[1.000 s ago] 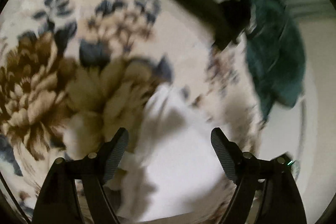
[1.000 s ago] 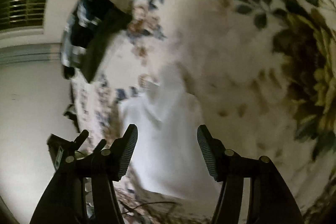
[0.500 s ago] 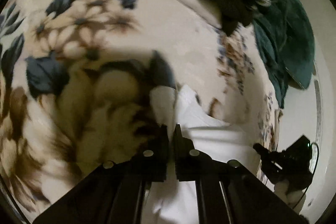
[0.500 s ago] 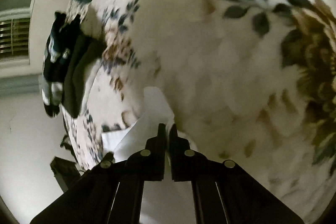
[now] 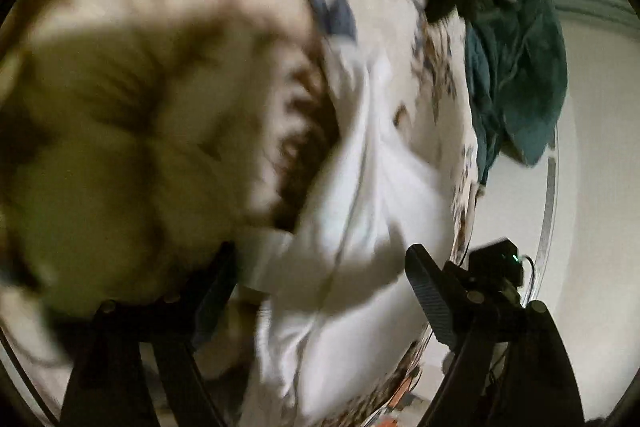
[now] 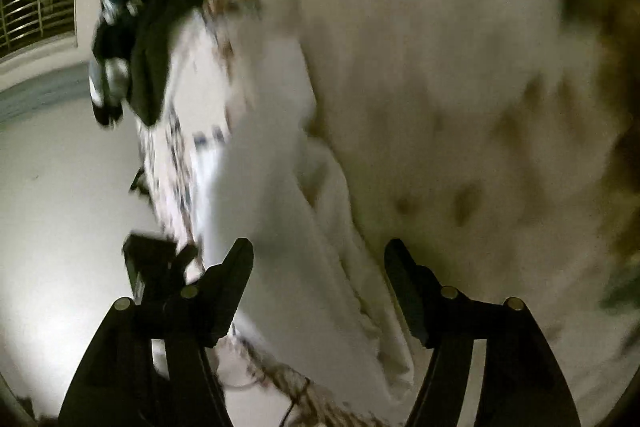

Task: Fold small clothes
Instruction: 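Lift the folded T-shirt with both grippers and lay it on the dark clothes stack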

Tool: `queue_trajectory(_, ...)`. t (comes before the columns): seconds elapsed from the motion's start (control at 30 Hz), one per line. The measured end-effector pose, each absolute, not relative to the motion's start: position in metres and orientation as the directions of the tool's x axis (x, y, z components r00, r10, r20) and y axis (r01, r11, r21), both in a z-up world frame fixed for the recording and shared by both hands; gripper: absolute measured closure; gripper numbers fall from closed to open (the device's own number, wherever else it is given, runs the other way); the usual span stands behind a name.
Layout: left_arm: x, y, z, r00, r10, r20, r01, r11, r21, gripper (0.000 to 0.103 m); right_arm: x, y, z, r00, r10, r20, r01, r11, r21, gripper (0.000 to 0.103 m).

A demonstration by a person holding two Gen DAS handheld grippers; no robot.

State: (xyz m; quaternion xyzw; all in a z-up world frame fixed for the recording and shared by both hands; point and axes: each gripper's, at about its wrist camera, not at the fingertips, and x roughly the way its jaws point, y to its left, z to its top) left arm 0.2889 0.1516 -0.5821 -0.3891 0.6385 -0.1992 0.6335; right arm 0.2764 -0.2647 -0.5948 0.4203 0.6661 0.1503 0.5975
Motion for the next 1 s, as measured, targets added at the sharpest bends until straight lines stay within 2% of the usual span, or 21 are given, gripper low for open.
queue_trajectory(0.1, 0.294, 0.130, -0.574, 0.090, -0.743, -0.663, -0.177, 0.643, -0.745, 0.022, 0.270, -0.250, -0.612, 0.063, 0.799, -0.598, 0.367, 0.538, 0.758, 0.033)
queue_trajectory(0.13, 0.295, 0.124, -0.571, 0.089, -0.741, -0.666, -0.158, 0.649, -0.744, 0.026, 0.271, -0.246, -0.613, 0.070, 0.803, -0.592, 0.354, 0.535, 0.767, 0.031)
queue_trajectory(0.17, 0.296, 0.118, -0.566, 0.094, -0.735, -0.672, -0.139, 0.659, -0.739, 0.040, 0.271, -0.242, -0.612, 0.080, 0.809, -0.582, 0.339, 0.527, 0.779, 0.032)
queue_trajectory(0.2, 0.296, 0.114, -0.563, 0.092, -0.732, -0.675, -0.127, 0.663, -0.737, 0.072, 0.272, -0.237, -0.612, 0.083, 0.810, -0.581, 0.331, 0.527, 0.783, 0.039)
queue_trajectory(0.23, 0.296, 0.110, -0.561, 0.092, -0.729, -0.678, -0.121, 0.668, -0.735, 0.081, 0.272, -0.233, -0.611, 0.086, 0.807, -0.584, 0.323, 0.531, 0.783, 0.048)
queue_trajectory(0.27, 0.296, 0.109, -0.557, 0.103, -0.719, -0.687, -0.113, 0.678, -0.726, 0.083, 0.272, -0.229, -0.610, 0.083, 0.807, -0.585, 0.314, 0.536, 0.784, 0.075)
queue_trajectory(0.3, 0.296, 0.107, -0.552, 0.116, -0.716, -0.689, -0.108, 0.680, -0.725, 0.087, 0.271, -0.227, -0.608, 0.081, 0.805, -0.588, 0.312, 0.540, 0.782, 0.081)
queue_trajectory(0.4, 0.296, 0.107, -0.537, 0.140, -0.706, -0.694, -0.113, 0.685, -0.719, 0.088, 0.273, -0.223, -0.589, 0.091, 0.790, -0.607, 0.285, 0.563, 0.775, 0.085)
queue_trajectory(0.63, 0.323, 0.117, -0.465, 0.205, -0.695, -0.689, -0.101, 0.685, -0.721, 0.088, 0.308, -0.209, -0.503, 0.106, 0.767, -0.633, 0.184, 0.611, 0.770, 0.086)
queue_trajectory(0.87, 0.429, 0.140, -0.358, 0.337, -0.664, -0.668, -0.026, 0.702, -0.712, 0.087, 0.411, -0.180, -0.391, 0.188, 0.761, -0.621, 0.044, 0.625, 0.780, 0.086)
queue_trajectory(1.0, 0.513, 0.161, -0.318, 0.409, -0.620, -0.669, -0.003, 0.732, -0.681, 0.087, 0.497, -0.150, -0.347, 0.254, 0.759, -0.600, -0.018, 0.624, 0.782, 0.086)
